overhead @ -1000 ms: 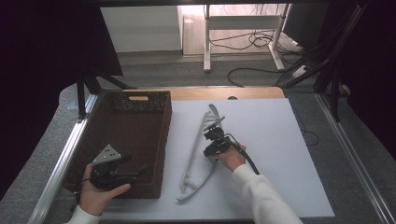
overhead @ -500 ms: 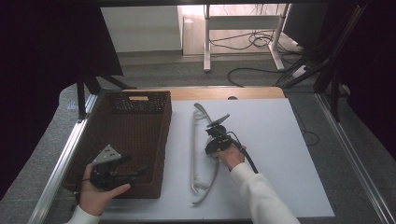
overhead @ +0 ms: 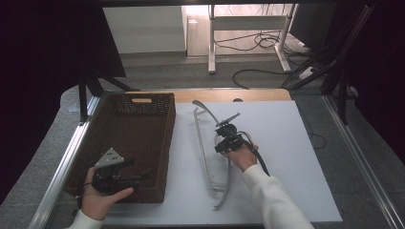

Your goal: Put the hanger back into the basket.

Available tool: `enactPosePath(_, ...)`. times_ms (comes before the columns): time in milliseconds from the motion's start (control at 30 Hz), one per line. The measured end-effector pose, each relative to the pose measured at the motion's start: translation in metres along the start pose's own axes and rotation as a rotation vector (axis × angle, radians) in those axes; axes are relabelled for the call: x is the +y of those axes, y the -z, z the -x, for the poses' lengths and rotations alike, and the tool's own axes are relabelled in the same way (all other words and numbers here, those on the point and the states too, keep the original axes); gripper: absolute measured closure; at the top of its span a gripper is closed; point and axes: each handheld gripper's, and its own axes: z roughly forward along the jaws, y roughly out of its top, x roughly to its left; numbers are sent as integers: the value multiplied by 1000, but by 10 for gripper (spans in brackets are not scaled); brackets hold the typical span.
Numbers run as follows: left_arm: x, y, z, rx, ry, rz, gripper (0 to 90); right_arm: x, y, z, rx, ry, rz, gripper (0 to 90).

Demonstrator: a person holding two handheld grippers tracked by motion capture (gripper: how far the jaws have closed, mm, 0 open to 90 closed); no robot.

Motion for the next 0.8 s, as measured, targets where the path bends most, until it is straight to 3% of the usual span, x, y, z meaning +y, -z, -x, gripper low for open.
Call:
enactPosePath(100, 0, 0, 0, 0, 2, 2, 261, 0, 9, 3, 6, 13, 27, 815)
enactPosePath(467, 1, 1, -2, -5, 16, 8, 261, -8, 91, 14, 34, 225, 237, 816)
enactPosePath(500, 1, 1, -2, -6, 17, 6, 261, -8, 91, 14, 34, 225, 237, 816)
enactPosePath(533, 1, 1, -2, -8, 18, 8, 261, -12, 105, 14, 37, 262, 263, 816)
enactPosePath(633, 2, 2, -1, -16, 21, 12, 261, -18, 123, 16, 37, 308, 293, 815)
enactPosePath(800, 4, 2, -1, -23, 24, 17, 261, -29, 137, 21, 21, 380, 314, 815)
